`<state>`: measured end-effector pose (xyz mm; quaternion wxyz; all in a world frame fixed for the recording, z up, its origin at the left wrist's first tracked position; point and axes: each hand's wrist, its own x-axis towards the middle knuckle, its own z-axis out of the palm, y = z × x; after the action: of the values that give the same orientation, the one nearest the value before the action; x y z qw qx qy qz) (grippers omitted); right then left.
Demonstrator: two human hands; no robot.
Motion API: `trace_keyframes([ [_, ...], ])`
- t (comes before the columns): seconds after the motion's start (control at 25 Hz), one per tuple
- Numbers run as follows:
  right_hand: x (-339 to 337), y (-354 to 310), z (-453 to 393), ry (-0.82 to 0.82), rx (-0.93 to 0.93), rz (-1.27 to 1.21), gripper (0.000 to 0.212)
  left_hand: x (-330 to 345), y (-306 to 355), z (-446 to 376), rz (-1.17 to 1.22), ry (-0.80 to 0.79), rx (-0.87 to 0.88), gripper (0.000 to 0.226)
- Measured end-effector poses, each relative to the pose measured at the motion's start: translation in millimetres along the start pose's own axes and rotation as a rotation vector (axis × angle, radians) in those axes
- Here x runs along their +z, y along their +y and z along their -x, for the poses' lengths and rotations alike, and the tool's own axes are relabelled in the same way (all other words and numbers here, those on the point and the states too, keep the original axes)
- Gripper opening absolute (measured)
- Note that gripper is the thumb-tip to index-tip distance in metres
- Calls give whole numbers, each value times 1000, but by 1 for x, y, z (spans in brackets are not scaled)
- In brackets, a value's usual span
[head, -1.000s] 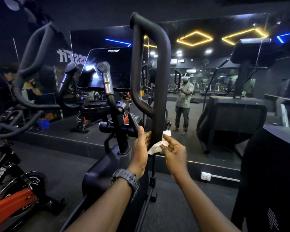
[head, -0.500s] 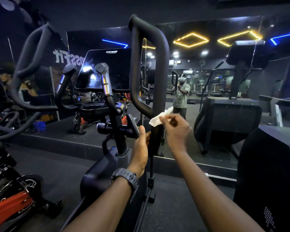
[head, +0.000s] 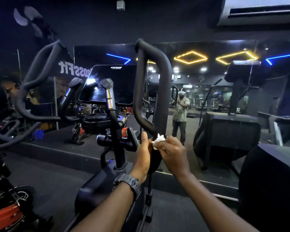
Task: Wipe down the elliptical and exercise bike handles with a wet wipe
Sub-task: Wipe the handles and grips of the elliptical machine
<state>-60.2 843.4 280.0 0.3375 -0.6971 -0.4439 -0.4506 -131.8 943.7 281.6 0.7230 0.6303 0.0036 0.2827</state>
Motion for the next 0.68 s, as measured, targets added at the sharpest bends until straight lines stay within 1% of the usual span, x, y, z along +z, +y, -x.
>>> trace_keyframes([
  [0.04,-4,3,-10,-23,-22,-4,11,0,-1,-1,7,6,8,67],
  [0.08,-9,7,-36,-4,-21,-6,12,1,1,-2,48,10,-9,63],
  [0.12,-14,8,-69,55,4,11,12,0,2,-4,78,13,-45,58],
  [0.16,-21,7,-97,93,34,16,7,0,4,-5,99,6,-61,50],
  [0.2,-26,7,-113,101,55,4,10,-1,4,-8,98,-6,-66,39],
  [0.24,-26,8,-112,91,61,-16,22,-3,1,-11,60,-15,-62,29],
  [0.28,-22,10,-95,42,72,-28,35,-6,-3,-13,-6,-19,-45,31],
  [0.32,-19,10,-69,-24,68,-31,44,-7,-8,-13,-78,-21,-20,39],
  [0.36,-20,7,-41,-102,47,-24,50,-9,-13,-15,-150,-21,8,45],
  [0.4,-23,6,-28,-140,20,-1,49,-9,-18,-16,-200,-20,39,48],
  [0.44,-27,9,-36,-138,10,0,40,-8,-22,-17,-223,-15,64,49],
  [0.52,-33,9,-85,-38,27,54,16,-10,-27,-22,-253,-21,106,44],
  [0.56,-37,6,-108,-2,36,94,11,-11,-32,-26,-276,-23,125,41],
  [0.64,-35,-2,-113,-12,21,117,10,-13,-37,-30,-345,-27,141,37],
  [0.68,-29,-4,-93,-66,-24,153,11,-14,-39,-30,-371,-20,152,34],
])
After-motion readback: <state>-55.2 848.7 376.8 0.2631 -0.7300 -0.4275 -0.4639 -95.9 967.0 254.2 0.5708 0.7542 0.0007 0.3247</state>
